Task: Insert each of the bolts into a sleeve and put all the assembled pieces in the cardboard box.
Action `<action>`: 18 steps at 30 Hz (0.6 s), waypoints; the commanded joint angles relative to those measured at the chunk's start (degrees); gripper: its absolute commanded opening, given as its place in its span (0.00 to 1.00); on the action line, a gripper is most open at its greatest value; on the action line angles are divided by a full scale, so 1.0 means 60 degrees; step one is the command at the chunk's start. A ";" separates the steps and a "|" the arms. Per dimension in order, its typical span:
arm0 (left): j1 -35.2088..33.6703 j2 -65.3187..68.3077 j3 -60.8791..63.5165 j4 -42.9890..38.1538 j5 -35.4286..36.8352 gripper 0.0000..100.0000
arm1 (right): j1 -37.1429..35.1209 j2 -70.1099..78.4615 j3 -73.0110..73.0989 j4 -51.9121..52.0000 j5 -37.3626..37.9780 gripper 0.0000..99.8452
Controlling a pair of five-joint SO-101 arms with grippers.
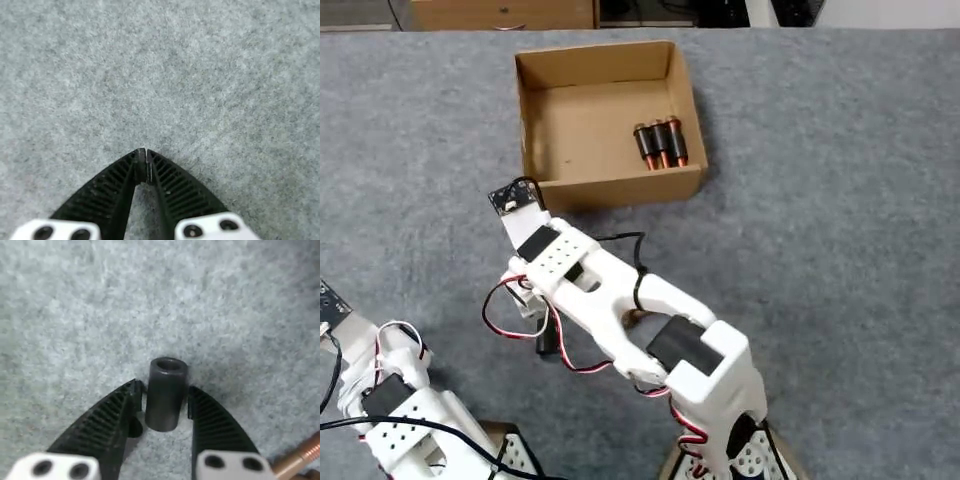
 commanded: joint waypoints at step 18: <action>-0.0103 -0.0081 0.0029 -0.0088 -0.0029 0.02 | 0.0637 -0.1355 -0.1092 0.0982 -0.0015 0.00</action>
